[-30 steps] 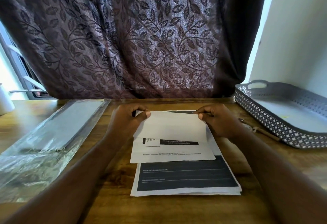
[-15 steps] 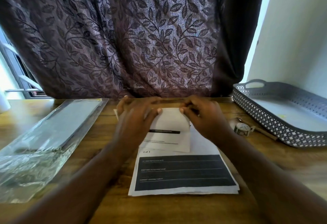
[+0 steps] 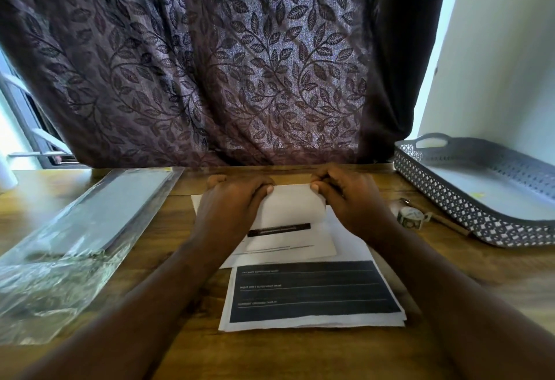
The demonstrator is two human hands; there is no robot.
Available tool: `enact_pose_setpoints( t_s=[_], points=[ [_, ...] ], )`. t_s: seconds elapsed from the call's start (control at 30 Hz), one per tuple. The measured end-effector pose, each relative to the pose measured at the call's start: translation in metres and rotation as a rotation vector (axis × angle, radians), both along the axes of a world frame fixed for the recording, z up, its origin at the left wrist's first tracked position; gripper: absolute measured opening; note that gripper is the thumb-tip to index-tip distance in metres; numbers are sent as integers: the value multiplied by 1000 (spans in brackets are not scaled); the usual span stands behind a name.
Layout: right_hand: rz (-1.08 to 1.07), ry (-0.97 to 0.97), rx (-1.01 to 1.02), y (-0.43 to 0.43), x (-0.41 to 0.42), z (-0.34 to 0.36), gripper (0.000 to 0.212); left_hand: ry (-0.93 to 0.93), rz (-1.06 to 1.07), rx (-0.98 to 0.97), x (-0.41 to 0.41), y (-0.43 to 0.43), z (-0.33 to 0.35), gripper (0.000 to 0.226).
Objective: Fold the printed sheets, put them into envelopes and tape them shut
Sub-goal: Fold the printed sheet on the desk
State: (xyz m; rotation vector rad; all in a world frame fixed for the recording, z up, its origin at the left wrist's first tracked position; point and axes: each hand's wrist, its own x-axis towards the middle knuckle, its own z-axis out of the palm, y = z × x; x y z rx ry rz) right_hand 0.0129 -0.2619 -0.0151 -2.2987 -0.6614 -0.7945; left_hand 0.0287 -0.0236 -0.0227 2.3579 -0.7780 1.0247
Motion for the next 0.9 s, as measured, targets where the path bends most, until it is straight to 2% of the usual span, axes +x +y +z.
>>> enact_pose_setpoints(
  t_s=[0.1,0.3,0.6,0.7,0.77,0.9],
  points=[
    [-50,-9,48,-11,3,0,11,18,25,10,4,7,2,23],
    [-105,20,116,-28,11,-6,6,31,70,5,12,16,0,21],
    [-193,85,155,-38,15,-8,6,99,93,-161,16,24,-2,8],
    [-193,107,174,-40,16,-9,5,176,81,-264,19,25,-5,9],
    [-187,133,218,-40,17,-9,7,252,84,-353,22,27,-5,11],
    [-116,224,343,-39,15,-9,4,306,87,-388,22,25,-5,11]
  ],
)
